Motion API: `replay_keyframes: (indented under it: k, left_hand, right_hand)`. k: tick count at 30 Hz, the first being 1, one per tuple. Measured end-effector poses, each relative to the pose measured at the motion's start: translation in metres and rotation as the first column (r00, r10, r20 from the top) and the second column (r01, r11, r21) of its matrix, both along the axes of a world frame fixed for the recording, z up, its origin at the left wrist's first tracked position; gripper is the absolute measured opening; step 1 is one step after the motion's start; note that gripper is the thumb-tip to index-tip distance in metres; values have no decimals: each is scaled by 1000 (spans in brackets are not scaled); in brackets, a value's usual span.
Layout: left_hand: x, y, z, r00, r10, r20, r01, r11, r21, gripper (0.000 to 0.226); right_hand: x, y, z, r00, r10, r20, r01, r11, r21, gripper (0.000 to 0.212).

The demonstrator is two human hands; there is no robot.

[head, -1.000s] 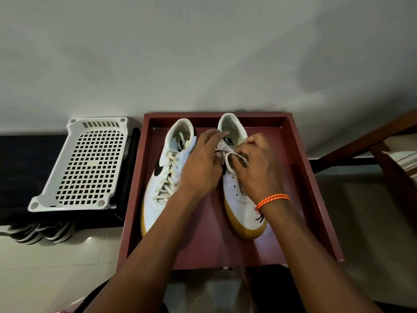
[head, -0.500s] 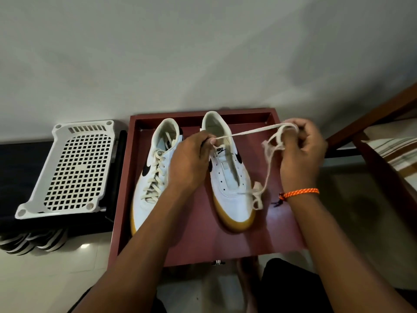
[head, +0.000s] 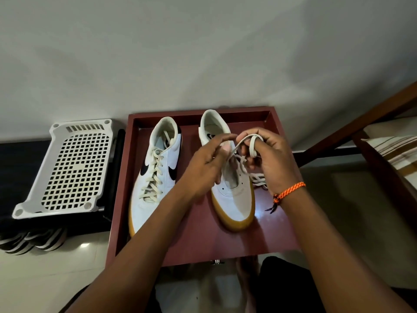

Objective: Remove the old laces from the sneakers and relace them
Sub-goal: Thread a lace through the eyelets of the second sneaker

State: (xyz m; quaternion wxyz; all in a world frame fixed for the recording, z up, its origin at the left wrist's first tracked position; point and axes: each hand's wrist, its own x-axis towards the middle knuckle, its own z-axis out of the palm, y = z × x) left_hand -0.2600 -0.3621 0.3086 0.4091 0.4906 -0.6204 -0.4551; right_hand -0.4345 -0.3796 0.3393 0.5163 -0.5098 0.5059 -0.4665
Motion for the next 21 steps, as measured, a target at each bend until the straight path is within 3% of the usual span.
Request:
replay_keyframes:
  k: [7,14,21]
  left_hand:
    - [9,-7,-6,997,80,13,-80,996,33,25]
    - [11,-3,-12,993,110,44,-112,992,53,23]
    - [10,-3,-4,939,161,-305,-110,978,178,23]
  right_hand:
    - [-14,-10,-6,967,-242,85,246,968,-51,30]
    - [-12,-11,-11,902,-430,29,431,897,-97,34]
    - [-19,-14,-16,880,-463,-108,450,885,-121,30]
